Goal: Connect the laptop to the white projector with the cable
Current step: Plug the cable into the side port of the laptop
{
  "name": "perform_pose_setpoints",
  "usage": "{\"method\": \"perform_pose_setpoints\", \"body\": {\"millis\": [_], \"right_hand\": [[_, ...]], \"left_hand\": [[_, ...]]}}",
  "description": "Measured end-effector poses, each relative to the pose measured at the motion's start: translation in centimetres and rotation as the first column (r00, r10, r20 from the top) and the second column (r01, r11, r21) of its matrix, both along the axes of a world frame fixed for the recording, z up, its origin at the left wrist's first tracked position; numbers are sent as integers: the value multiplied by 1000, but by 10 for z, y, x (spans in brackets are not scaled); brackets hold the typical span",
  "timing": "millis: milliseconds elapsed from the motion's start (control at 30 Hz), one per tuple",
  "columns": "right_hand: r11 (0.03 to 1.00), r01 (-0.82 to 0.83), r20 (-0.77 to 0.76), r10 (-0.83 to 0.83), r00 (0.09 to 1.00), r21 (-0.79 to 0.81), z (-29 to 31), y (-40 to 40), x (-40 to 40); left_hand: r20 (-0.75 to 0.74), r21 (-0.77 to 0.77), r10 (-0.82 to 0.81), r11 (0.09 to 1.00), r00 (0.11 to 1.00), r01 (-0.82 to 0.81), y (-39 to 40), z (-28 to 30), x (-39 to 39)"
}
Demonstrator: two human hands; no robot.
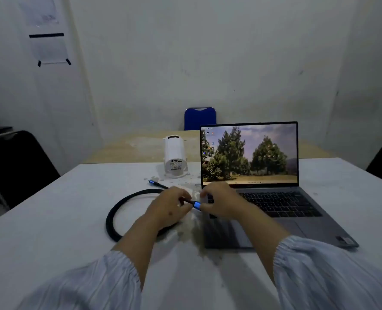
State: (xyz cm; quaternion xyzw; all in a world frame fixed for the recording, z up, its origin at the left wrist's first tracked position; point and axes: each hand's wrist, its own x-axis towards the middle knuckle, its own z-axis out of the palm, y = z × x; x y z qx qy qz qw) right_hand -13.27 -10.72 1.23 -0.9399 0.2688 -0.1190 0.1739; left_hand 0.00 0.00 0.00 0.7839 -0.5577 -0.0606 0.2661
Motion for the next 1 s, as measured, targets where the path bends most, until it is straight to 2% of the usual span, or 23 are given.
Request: {"method": "perform_pose_setpoints", "body": {"millis": [233,367,567,767,1000], "right_hand": [[999,32,-88,-33,996,-10,-32,-11,25],[996,38,-90,-45,995,-79,-41,-19,41],[997,20,-74,-25,997,-75,-44,-33,53],[1000,-22,88,22,996,-2,-42,-43,55],[992,-53,166,33,986,114,-42,-55,44]], "left_hand": [[47,22,41,999,998,-42,-14,-37,21],[37,19,36,999,999,-36,-21,-50,28],[25,-34,46,998,999,-45,-36,-53,40],[114,-22,36,999,993,-34,-50,-49,42],[126,-13,0,1000,992,2,-59,-45,41]]}}
